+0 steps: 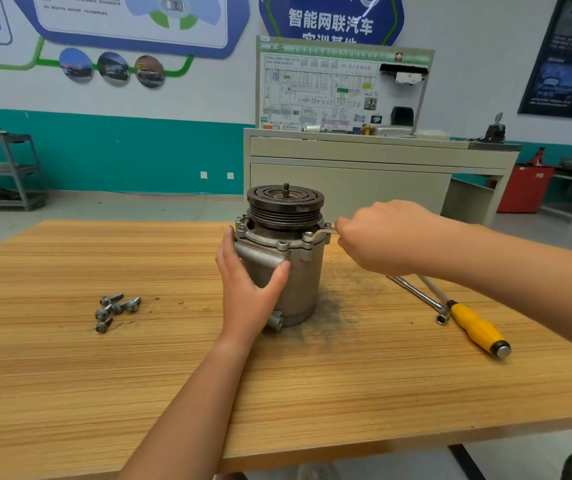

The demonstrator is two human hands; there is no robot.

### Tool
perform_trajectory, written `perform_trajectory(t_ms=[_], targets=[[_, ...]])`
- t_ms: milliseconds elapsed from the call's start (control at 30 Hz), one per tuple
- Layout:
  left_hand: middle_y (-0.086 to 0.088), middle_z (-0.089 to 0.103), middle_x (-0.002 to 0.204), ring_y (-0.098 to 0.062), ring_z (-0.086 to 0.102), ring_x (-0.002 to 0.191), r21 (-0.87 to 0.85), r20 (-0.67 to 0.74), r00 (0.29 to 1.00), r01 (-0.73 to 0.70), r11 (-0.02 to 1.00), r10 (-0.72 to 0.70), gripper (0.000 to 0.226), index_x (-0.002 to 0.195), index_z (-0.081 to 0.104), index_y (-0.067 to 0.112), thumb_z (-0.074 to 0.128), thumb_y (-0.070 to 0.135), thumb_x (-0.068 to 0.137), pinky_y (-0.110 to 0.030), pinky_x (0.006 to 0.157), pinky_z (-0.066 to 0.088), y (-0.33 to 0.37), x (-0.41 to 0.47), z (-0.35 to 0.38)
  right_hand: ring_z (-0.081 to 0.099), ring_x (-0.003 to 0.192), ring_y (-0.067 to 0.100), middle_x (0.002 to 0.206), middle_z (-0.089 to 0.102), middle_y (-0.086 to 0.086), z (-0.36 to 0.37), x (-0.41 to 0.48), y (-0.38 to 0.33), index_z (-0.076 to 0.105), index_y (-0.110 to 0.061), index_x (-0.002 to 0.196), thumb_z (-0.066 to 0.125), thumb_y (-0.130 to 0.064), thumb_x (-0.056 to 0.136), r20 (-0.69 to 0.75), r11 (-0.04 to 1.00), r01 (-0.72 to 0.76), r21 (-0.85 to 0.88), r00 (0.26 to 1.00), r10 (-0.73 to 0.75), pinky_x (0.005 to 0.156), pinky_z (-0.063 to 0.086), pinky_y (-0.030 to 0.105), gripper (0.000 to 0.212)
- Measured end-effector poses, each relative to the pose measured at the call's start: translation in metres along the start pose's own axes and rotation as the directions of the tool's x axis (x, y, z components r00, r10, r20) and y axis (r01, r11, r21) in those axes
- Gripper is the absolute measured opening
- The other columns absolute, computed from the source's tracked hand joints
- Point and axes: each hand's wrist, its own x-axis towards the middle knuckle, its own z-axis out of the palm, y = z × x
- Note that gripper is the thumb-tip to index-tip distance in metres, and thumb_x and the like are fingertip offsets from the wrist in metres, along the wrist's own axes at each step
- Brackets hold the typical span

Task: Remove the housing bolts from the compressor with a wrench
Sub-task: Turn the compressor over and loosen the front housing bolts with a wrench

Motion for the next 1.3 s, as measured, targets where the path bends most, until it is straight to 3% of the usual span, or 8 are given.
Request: perform_trajectory(t_ms=[333,467,733,800,967,1067,1167,1300], targets=[[0.011,0.018,0.142,0.009,0.015,0.128,0.006,-0.018,1.0,0.021,1.0,-0.021,0.089,0.148,0.009,0.027,0.069,0.03,0.082,-0.02,0.106,0.018,0.001,-0.002,0.003,0.028,0.047,0.011,0.057,0.03,-0.003,0.018,0.002,0.007,0.045,-0.012,0.108,0.029,-0.025,0.097,-0.048,1.0,0.018,0.011,0.999,-0.018,0.041,0.022,0.026,0.024],[0.014,0.017,0.14,0.013,0.015,0.125,0.008,-0.021,1.0,0.017,1.0,-0.017,0.089,0.147,0.009,0.028,0.069,0.031,0.082,-0.003,0.098,0.016,0.0,0.0,0.004,0.033,0.048,0.012,0.059,0.036,-0.002,0.028,0.018,0.022,0.044,-0.013,0.113,0.033,-0.015,0.097,-0.018,0.998,-0.012,-0.061,1.0,0.011,0.042,0.024,0.025,0.02],[0.016,0.016,0.141,0.013,0.015,0.126,-0.002,-0.02,1.0,-0.004,1.0,0.004,0.09,0.142,0.006,0.038,0.071,0.035,0.079,0.004,0.092,0.016,-0.005,0.001,0.002,0.059,0.093,0.026,0.103,0.062,0.009,0.063,0.06,0.002,0.046,-0.007,0.112,0.04,0.002,0.09,-0.233,0.976,-0.136,0.169,0.957,0.174,0.065,0.033,0.029,0.025],[0.017,0.016,0.14,0.012,0.015,0.127,-0.002,-0.018,1.0,-0.005,1.0,0.005,0.09,0.141,0.006,0.039,0.071,0.036,0.079,0.003,0.093,0.016,-0.005,0.002,0.001,0.06,0.092,0.028,0.101,0.063,0.01,0.066,0.057,0.003,0.047,-0.007,0.114,0.039,-0.001,0.092,-0.254,0.92,-0.175,0.35,0.928,0.273,0.068,0.039,0.031,0.024],[0.016,0.017,0.143,0.011,0.014,0.127,-0.005,-0.003,1.0,0.003,1.0,-0.003,0.089,0.144,0.006,0.037,0.07,0.036,0.081,-0.009,0.1,0.017,-0.007,0.002,0.002,0.06,0.074,0.03,0.081,0.062,0.013,0.055,0.019,0.001,0.038,-0.007,0.132,0.034,-0.019,0.099,-0.228,0.512,-0.127,0.849,0.787,0.573,0.064,0.05,0.045,0.036],[0.018,0.016,0.139,0.013,0.014,0.127,-0.017,-0.001,1.0,0.01,1.0,-0.01,0.091,0.146,0.008,0.032,0.069,0.037,0.08,-0.012,0.103,0.016,-0.006,0.002,0.003,0.049,0.054,0.023,0.063,0.05,0.003,0.046,-0.012,-0.01,0.04,-0.015,0.131,0.035,-0.016,0.097,-0.233,0.672,-0.118,0.731,0.882,0.409,0.046,0.038,0.033,0.035],[0.017,0.016,0.139,0.024,0.012,0.122,-0.016,-0.009,1.0,0.014,1.0,-0.014,0.094,0.147,0.008,0.029,0.066,0.044,0.074,0.005,0.095,0.013,-0.005,0.001,0.002,0.041,0.053,0.018,0.061,0.042,-0.003,0.04,-0.024,-0.017,0.04,-0.019,0.125,0.035,-0.013,0.094,-0.159,0.831,-0.212,0.514,0.929,0.335,0.042,0.025,0.028,0.033],[0.023,0.016,0.136,0.034,0.007,0.116,-0.021,-0.015,1.0,0.016,1.0,-0.016,0.096,0.147,0.008,0.028,0.064,0.047,0.071,0.007,0.093,0.012,-0.006,0.002,0.003,0.034,0.054,0.016,0.061,0.032,-0.004,0.025,-0.024,-0.026,0.04,-0.017,0.125,0.038,-0.007,0.09,-0.085,0.881,-0.262,0.393,0.944,0.318,0.043,0.02,0.028,0.036]])
